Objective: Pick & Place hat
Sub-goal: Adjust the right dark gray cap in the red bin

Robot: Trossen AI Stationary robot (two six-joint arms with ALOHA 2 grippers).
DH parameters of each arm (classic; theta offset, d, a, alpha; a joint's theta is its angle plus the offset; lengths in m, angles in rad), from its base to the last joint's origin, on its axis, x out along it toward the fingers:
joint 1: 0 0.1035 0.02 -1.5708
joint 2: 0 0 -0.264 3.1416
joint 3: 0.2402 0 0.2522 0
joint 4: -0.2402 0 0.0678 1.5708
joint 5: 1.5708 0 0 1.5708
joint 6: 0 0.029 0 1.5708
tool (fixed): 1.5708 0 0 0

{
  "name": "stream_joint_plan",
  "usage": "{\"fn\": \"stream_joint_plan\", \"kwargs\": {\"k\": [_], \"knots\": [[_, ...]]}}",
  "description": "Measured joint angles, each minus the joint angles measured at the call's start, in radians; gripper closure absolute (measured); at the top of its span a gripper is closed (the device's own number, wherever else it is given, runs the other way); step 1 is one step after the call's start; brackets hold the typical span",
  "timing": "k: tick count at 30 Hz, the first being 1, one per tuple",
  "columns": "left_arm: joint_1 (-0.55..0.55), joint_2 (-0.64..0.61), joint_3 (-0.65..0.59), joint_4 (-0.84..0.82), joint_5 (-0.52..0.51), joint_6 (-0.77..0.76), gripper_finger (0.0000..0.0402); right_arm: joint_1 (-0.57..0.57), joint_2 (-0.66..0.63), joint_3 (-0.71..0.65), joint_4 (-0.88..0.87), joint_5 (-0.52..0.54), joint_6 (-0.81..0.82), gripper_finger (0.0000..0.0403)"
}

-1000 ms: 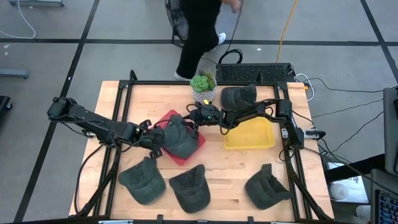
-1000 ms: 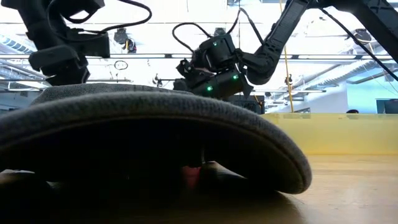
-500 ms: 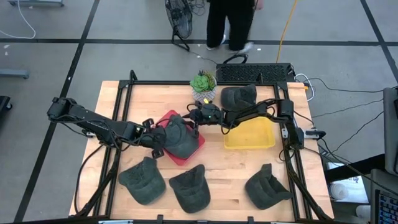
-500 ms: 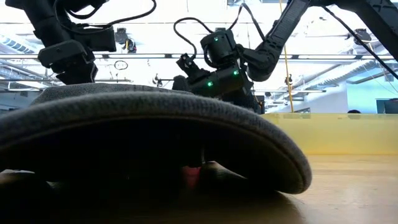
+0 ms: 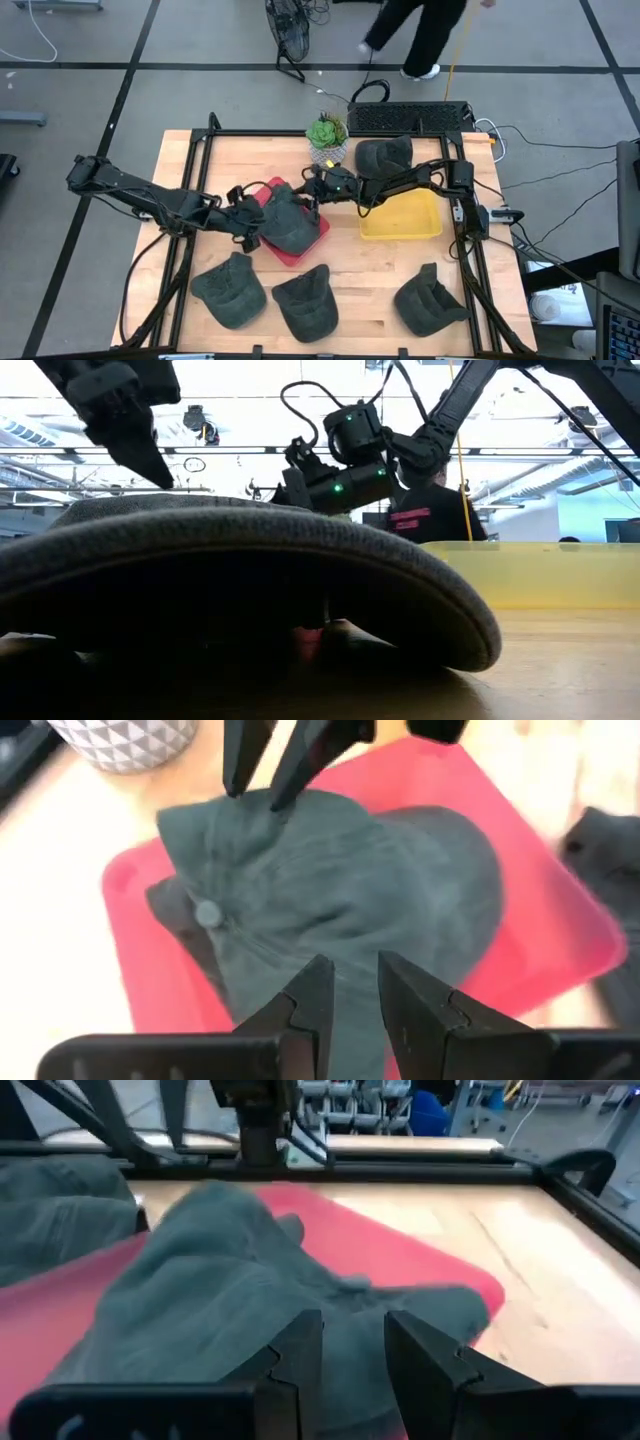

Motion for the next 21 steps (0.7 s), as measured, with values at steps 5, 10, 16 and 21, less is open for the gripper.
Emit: {"fn": "stream_joint_plan", "kwargs": {"k": [5, 10, 16, 21], "knots": [[-0.043, 0.026, 0.000, -0.006, 0.027, -0.032, 0.0314, -0.002, 0.000, 0.000, -0.010, 0.004, -0.006, 0.0303], [-0.066, 0.106, 0.000, -0.012, 0.077, -0.051, 0.0314, -0.001, -0.008, 0.000, 0.004, 0.003, -0.010, 0.0303], [-0.053, 0.189, 0.000, -0.052, 0.087, -0.052, 0.0314, -0.002, -0.013, 0.001, -0.003, 0.000, 0.008, 0.0303], [-0.014, 0.209, 0.000, -0.074, 0.087, -0.058, 0.0314, -0.001, -0.013, 0.001, -0.041, 0.000, 0.002, 0.0303]]}}
